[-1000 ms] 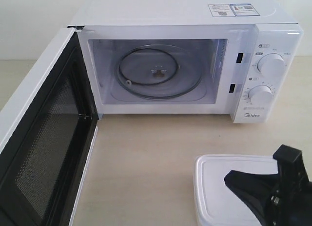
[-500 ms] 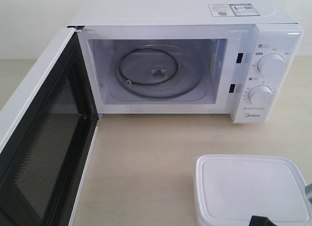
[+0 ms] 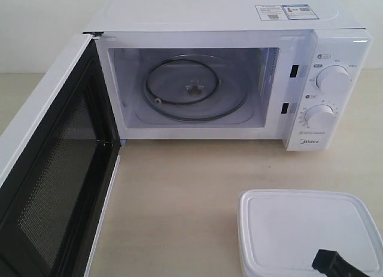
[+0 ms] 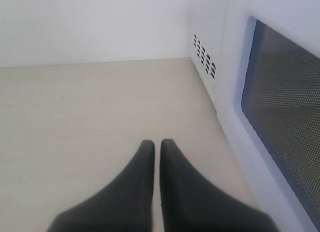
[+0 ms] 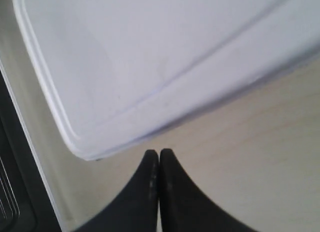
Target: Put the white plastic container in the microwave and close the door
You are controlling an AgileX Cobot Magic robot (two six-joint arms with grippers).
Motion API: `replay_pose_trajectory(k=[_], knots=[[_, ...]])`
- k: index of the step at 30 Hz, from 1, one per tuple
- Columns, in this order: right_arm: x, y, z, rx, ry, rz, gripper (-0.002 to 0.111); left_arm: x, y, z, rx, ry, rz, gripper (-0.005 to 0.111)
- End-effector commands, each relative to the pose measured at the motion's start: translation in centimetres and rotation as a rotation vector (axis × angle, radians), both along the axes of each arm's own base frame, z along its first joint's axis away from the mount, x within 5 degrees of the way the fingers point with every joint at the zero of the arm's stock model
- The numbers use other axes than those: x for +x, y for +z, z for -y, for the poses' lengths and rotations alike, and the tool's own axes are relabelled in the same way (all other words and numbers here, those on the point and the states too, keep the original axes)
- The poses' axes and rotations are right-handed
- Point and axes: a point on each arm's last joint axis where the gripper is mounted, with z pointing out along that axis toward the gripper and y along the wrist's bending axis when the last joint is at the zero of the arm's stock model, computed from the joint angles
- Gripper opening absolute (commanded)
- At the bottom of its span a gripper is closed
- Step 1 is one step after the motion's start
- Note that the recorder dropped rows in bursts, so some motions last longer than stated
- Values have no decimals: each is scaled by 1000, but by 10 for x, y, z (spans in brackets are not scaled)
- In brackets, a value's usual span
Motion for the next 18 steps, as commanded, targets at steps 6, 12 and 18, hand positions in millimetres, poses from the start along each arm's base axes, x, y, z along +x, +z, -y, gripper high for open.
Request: replay_pose_trajectory(k=[6, 12, 18], knots=[[12, 2, 9, -18, -86, 56, 0, 0, -1, 0, -16, 4, 1, 4], [21, 3, 18, -71, -123, 122, 0, 0, -1, 0, -16, 4, 1, 4], [28, 3, 28, -103, -190, 141, 0, 0, -1, 0, -16, 4, 1, 4]])
